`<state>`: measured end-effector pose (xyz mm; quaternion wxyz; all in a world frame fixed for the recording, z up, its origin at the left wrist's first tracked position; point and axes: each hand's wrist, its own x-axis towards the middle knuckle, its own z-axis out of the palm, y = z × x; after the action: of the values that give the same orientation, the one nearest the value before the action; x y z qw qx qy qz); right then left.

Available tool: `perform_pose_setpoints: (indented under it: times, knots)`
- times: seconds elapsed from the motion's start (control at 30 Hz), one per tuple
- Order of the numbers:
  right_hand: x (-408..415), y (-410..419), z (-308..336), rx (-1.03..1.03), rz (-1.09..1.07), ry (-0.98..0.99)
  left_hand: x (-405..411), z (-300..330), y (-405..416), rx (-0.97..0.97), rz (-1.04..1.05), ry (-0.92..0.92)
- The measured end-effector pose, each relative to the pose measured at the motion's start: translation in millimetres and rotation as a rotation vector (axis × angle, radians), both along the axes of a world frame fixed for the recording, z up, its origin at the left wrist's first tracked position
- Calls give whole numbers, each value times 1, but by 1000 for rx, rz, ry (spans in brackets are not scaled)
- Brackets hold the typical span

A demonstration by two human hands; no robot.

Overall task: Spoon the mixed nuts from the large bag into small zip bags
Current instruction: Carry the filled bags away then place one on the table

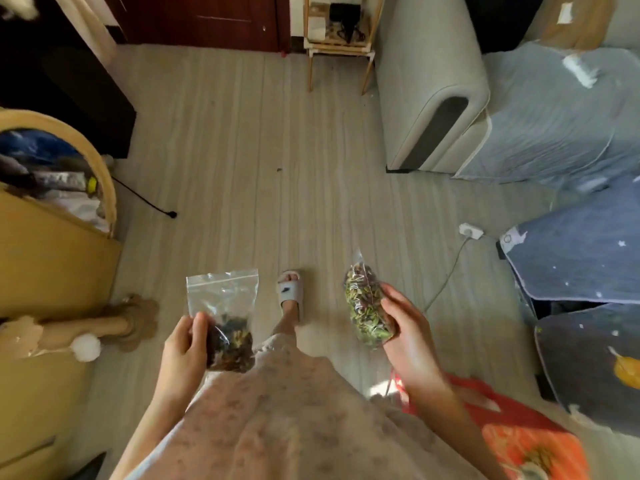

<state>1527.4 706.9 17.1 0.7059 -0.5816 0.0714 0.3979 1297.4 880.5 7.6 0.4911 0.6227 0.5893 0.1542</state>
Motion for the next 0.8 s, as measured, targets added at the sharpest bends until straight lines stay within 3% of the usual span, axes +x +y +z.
perform_pose_setpoints:
  times: [0.13, 0.5, 0.8]
  knots:
    - [67, 60, -7, -50, 15, -107, 75, -9, 65, 3, -17, 0]
    - [259, 213, 4, -32, -103, 50, 311, 29, 250, 54, -200, -31]
    - [419, 313, 0, -23, -100, 83, 452, 20, 334, 25, -126, -46]
